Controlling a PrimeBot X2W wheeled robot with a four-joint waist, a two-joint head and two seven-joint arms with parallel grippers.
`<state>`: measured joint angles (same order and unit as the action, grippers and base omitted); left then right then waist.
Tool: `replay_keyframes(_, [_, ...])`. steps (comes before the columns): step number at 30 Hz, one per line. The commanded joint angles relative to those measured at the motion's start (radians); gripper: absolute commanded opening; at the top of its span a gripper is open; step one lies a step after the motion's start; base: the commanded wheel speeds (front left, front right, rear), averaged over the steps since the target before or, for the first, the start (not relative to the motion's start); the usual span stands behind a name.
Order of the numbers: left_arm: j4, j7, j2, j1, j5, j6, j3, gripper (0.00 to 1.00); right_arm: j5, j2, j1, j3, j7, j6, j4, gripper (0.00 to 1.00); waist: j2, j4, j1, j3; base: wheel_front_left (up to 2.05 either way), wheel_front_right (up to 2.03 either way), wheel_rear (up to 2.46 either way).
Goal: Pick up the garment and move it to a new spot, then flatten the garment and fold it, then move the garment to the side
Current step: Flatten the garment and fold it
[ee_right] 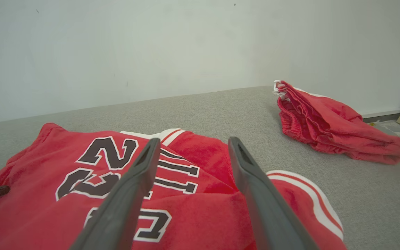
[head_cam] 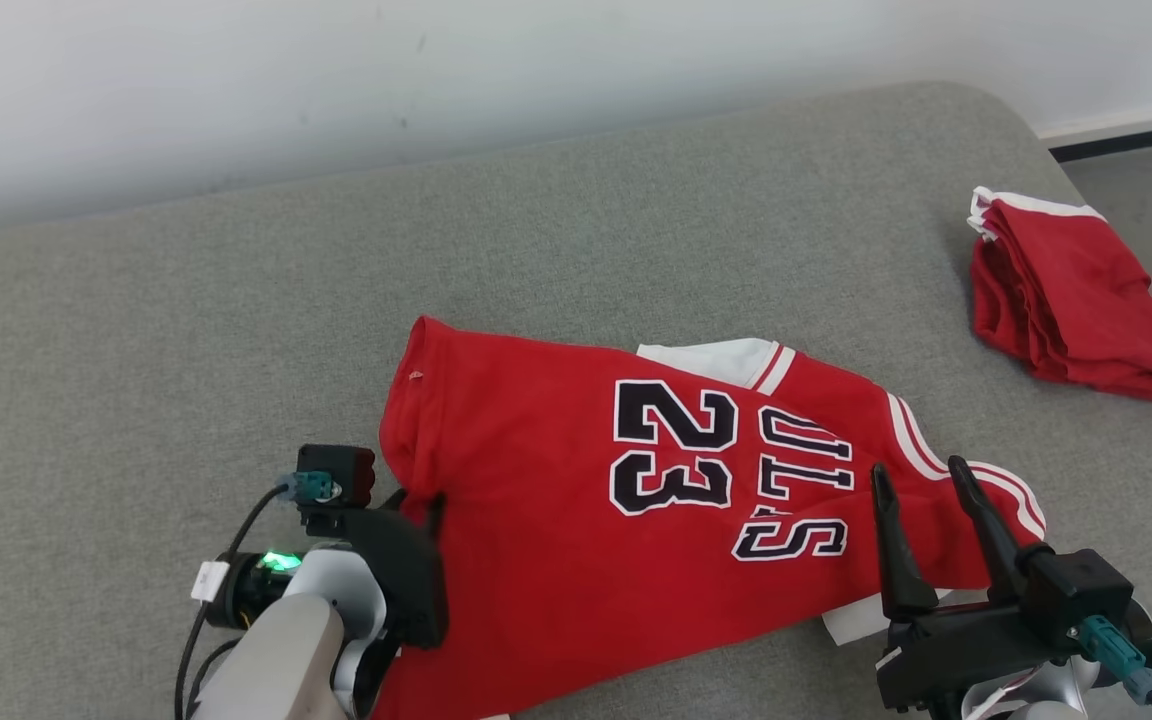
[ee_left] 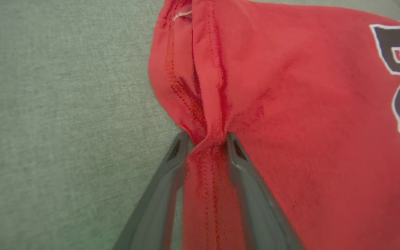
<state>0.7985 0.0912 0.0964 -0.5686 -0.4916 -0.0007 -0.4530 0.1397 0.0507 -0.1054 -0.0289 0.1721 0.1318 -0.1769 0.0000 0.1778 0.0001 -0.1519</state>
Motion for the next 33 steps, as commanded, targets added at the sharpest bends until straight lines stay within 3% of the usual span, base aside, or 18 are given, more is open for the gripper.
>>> replay_keyframes(1, [0.028, 0.008, -0.006, 0.0, -0.012, -0.012, -0.002, 0.0, 0.006, -0.001, -0.009, 0.004, 0.007, -0.003, 0.0, 1.0, 0.0, 0.008, -0.0001, -0.015, 0.0, 0.0, 0.0])
replay_keyframes(6, [0.059, -0.062, 0.005, -0.056, -0.013, -0.015, 0.014, 0.0, 0.008, -0.001, -0.015, 0.01, 0.012, -0.003, -0.002, 1.0, 0.0, -0.006, -0.0001, -0.027, 0.0, 0.0, 0.0])
replay_keyframes(14, [0.104, -0.211, 0.064, -0.166, -0.001, 0.036, 0.068, 0.0, -0.006, 0.0, -0.038, -0.009, 0.005, -0.003, 0.017, 1.0, 0.0, -0.024, -0.0001, -0.074, 0.0, 0.0, 0.0])
replay_keyframes(25, [0.188, -0.314, 0.131, -0.276, -0.035, 0.06, 0.135, 0.0, -0.015, 0.0, -0.052, -0.025, -0.002, -0.003, 0.031, 1.0, 0.0, -0.021, -0.0001, -0.119, 0.0, 0.0, 0.0])
replay_keyframes(26, [0.19, -0.323, 0.132, -0.28, -0.034, 0.059, 0.137, 0.06, -0.015, 0.0, -0.052, -0.025, -0.002, -0.003, 0.031, 1.0, 0.0, -0.024, -0.0001, -0.119, 0.0, 0.0, 0.0])
replay_keyframes(27, [0.189, -0.337, 0.128, -0.282, -0.024, 0.054, 0.136, 1.0, -0.016, -0.001, -0.05, -0.023, -0.004, -0.003, 0.029, 1.0, 0.0, -0.033, -0.0001, -0.115, 0.0, 0.0, 0.0])
replay_keyframes(33, [0.155, -0.355, 0.099, -0.23, -0.009, 0.033, 0.132, 1.0, -0.018, 0.0, -0.044, -0.012, -0.006, -0.003, 0.025, 1.0, 0.0, -0.071, -0.0001, -0.087, 0.0, 0.0, 0.0])
